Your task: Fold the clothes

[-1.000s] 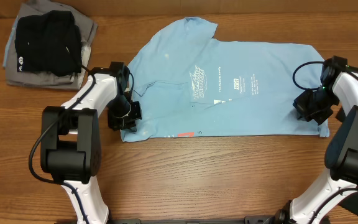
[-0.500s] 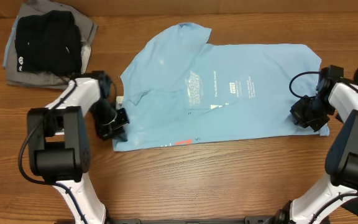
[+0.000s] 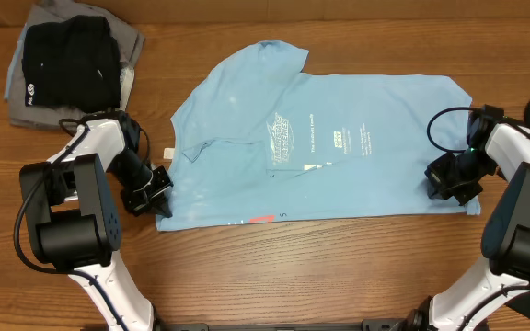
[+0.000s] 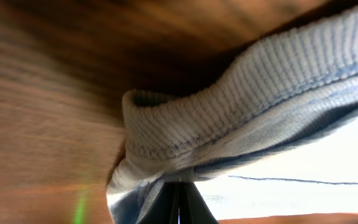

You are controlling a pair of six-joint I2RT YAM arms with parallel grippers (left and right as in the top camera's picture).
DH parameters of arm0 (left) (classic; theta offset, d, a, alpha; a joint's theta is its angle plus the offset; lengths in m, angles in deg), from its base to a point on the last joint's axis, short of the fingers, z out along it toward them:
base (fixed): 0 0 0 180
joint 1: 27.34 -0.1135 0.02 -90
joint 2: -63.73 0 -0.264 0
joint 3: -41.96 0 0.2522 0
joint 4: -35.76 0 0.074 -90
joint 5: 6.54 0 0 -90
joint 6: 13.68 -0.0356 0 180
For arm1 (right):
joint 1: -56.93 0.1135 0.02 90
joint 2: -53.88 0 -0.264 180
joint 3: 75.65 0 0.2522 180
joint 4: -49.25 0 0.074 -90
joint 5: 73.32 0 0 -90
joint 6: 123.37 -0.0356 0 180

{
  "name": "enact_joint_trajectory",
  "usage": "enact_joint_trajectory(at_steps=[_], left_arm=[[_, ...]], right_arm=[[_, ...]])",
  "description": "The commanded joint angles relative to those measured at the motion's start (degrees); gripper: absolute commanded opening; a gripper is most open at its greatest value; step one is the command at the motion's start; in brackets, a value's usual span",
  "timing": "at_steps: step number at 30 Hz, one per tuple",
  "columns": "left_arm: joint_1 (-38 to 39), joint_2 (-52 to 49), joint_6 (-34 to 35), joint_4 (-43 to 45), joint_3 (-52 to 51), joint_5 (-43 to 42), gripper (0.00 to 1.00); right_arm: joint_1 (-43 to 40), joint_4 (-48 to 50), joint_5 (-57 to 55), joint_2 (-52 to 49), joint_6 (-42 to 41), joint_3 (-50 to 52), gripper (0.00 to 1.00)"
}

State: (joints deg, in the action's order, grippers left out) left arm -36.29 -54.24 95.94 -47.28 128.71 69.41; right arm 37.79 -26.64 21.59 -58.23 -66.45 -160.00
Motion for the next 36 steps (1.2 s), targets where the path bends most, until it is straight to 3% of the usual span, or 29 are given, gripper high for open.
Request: enact_joint_trajectory(at_steps=[1,10,20,27,31,36], left_arm=[[-0.87,2.08,2.25,0.17,-2.08,6.97,0.04],[-0.87,22.18,4.46,-1.99,-7.32,7.04,0.04],[-0.33,38.40,4.55,-5.03,-12.44,6.10,0.04],[4.44,37.22,0.48,1.49,-12.52,4.94,0.04],[10.08,33.07,0.26,5.35,-12.52,3.80,0.04],[14.93,25.38,2.60,10.23,-12.52,3.74,0.04]], right_arm=[[0.00,-1.01,-1.01,1.09,-3.04,5.07,0.04],[-0.04,2.05,-2.23,16.68,-5.11,18.91,0.04],[-0.48,2.71,-2.51,22.34,-7.67,22.86,0.04],[-0.48,7.26,-0.59,25.18,-2.84,20.61,0.05],[-0.48,10.95,3.61,25.16,-2.47,20.48,0.17],[-0.46,14.51,5.29,25.07,-2.40,20.48,0.18]])
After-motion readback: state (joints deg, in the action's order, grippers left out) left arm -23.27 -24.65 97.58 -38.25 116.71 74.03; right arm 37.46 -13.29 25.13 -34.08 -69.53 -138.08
